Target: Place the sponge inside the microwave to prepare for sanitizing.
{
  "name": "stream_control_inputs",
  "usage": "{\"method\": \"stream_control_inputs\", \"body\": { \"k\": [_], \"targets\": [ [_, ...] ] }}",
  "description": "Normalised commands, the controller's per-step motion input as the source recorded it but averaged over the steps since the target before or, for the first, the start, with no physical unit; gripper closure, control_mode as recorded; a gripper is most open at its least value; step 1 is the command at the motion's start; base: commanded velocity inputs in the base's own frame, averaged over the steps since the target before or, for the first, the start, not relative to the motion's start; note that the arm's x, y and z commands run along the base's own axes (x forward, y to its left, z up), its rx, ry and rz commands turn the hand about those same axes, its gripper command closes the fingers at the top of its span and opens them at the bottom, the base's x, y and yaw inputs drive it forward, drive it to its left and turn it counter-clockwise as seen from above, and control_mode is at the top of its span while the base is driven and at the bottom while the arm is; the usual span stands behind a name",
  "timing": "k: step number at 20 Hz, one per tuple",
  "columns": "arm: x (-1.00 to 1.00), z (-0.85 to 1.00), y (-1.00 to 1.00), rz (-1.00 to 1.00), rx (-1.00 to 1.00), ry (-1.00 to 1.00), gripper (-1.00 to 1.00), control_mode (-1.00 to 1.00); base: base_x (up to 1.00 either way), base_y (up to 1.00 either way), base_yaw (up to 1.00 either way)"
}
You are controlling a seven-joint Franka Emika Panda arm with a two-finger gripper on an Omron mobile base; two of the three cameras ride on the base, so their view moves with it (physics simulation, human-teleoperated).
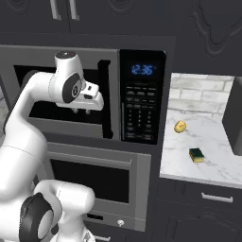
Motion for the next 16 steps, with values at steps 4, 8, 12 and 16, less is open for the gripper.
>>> {"method": "stream_control_inputs", "body": {
  "k": [4,8,12,16],
  "targets": [
    [0.00,0.00,0.00,0.00,0.00,0.00,-1.00,1.00,0.00,0.00,0.00],
    [0.00,0.00,0.00,0.00,0.00,0.00,-1.00,1.00,0.00,0.00,0.00],
    [0.00,0.00,0.00,0.00,0.00,0.00,-1.00,1.00,0.00,0.00,0.00],
    [0.00,0.00,0.00,0.00,0.00,0.00,-1.00,1.00,-0.23,0.00,0.00]
  ]
}}
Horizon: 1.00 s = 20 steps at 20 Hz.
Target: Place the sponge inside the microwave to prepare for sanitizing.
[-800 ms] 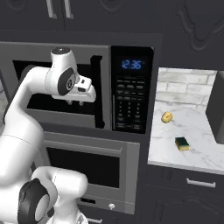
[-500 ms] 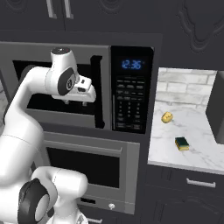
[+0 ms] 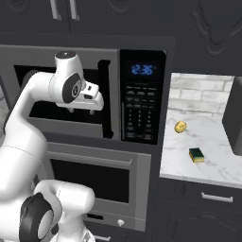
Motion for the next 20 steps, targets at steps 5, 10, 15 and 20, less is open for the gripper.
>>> {"method": "stream_control_inputs", "body": {
  "k": [5,10,15,20],
  "targets": [
    [0.00,0.00,0.00,0.00,0.00,0.00,-1.00,1.00,-0.42,0.00,-0.01],
    [0.00,0.00,0.00,0.00,0.00,0.00,-1.00,1.00,-0.50,0.00,-0.03],
    [0.00,0.00,0.00,0.00,0.00,0.00,-1.00,1.00,-0.41,0.00,-0.02],
    [0.00,0.00,0.00,0.00,0.00,0.00,-1.00,1.00,-0.08,0.00,0.00]
  ]
}}
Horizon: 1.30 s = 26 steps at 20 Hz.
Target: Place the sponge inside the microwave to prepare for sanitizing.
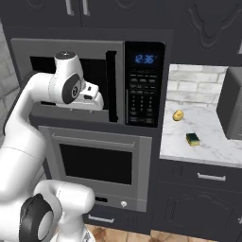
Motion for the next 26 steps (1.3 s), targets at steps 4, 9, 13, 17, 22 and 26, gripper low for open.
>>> {"method": "stream_control_inputs", "body": {
  "k": [4,9,13,17,22,26],
  "targets": [
    [0.00,0.00,0.00,0.00,0.00,0.00,-1.00,1.00,0.00,0.00,0.00],
    [0.00,0.00,0.00,0.00,0.00,0.00,-1.00,-1.00,0.00,0.00,0.00],
    [-0.07,0.12,-0.11,0.00,-0.02,-0.10,-1.00,-1.00,0.00,0.00,0.00],
    [0.16,0.22,-0.40,-0.03,-0.04,-0.02,-1.00,-1.00,0.00,0.00,0.00],
    [0.32,0.10,-0.31,-0.07,-0.03,-0.09,-1.00,-1.00,0.00,0.00,0.00],
    [0.50,0.03,-0.07,-0.16,-0.06,-0.01,-1.00,-1.00,0.00,0.00,0.00]
  ]
}}
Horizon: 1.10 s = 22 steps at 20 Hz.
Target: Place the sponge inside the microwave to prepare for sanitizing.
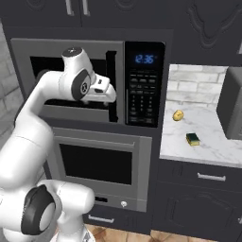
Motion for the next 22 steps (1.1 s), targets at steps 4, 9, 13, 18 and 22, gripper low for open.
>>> {"method": "stream_control_inputs", "body": {
  "k": [4,9,13,18,22],
  "targets": [
    [0.41,-0.03,-0.13,-0.20,-0.05,-0.09,-1.00,-1.00,0.00,0.00,0.00],
    [0.41,0.00,-0.31,-0.06,0.00,-0.25,-1.00,-1.00,0.00,0.00,0.00],
    [0.41,0.00,-0.28,0.02,0.02,-0.21,-1.00,-1.00,0.00,0.00,0.00],
    [0.55,0.00,-0.02,0.04,0.00,0.00,-1.00,-1.00,0.00,0.00,0.00],
    [0.46,0.00,0.00,0.09,0.00,0.00,-1.00,-1.00,0.00,0.00,0.00]
  ]
}}
